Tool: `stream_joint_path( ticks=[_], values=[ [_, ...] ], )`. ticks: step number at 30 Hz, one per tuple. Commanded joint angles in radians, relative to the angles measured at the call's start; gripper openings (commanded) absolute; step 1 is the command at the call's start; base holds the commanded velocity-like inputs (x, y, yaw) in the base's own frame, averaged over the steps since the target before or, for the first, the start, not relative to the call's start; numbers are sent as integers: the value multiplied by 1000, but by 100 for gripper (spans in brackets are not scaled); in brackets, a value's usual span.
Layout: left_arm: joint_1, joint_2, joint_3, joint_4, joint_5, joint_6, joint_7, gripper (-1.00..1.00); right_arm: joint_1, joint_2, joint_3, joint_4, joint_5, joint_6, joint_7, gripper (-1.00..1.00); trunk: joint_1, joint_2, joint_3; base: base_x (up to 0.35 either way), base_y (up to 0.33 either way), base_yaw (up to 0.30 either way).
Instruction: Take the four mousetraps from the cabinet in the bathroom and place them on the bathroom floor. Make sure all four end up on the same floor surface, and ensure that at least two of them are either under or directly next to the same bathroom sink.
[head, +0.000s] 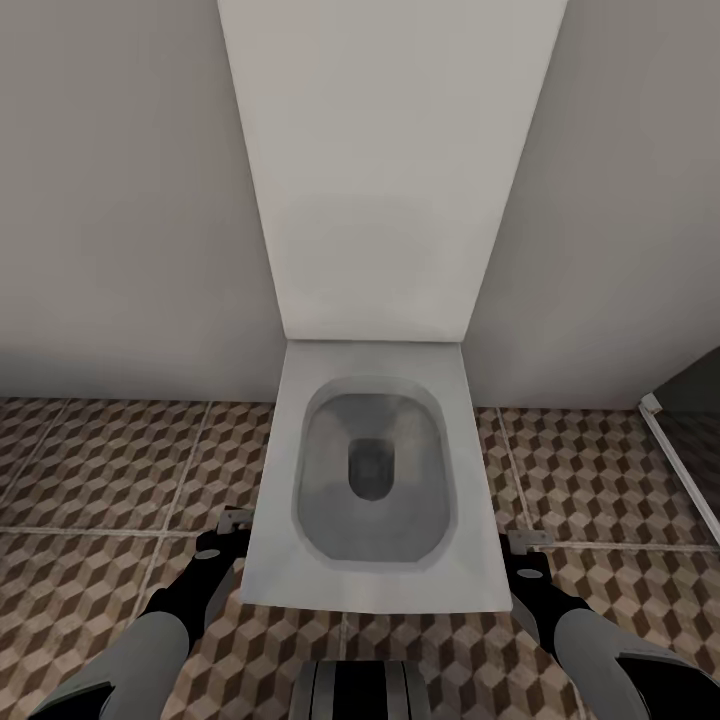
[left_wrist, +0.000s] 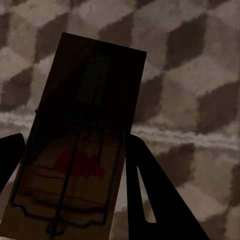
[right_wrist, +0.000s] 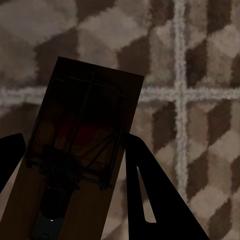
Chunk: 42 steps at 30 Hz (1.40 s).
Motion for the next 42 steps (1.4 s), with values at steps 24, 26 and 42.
stream_joint_path(
  ticks=[24, 26, 42],
  values=[
    [0, -1, 7, 2, -9, 2, 2, -100, -1, 0, -9, 1, 10, -5, -1, -100, 7, -4, -66, 0, 0, 0],
    [0, -1, 7, 1, -10, 1, 2, -100, -1, 0, -9, 1, 10, -5, -1, -100, 7, -4, -66, 0, 0, 0],
    [0, -1, 5, 0, -10, 1, 2, -100, -1, 0, -10, 1, 11, -19, -1, -100, 12, -7, -105, 0, 0, 0]
  ],
)
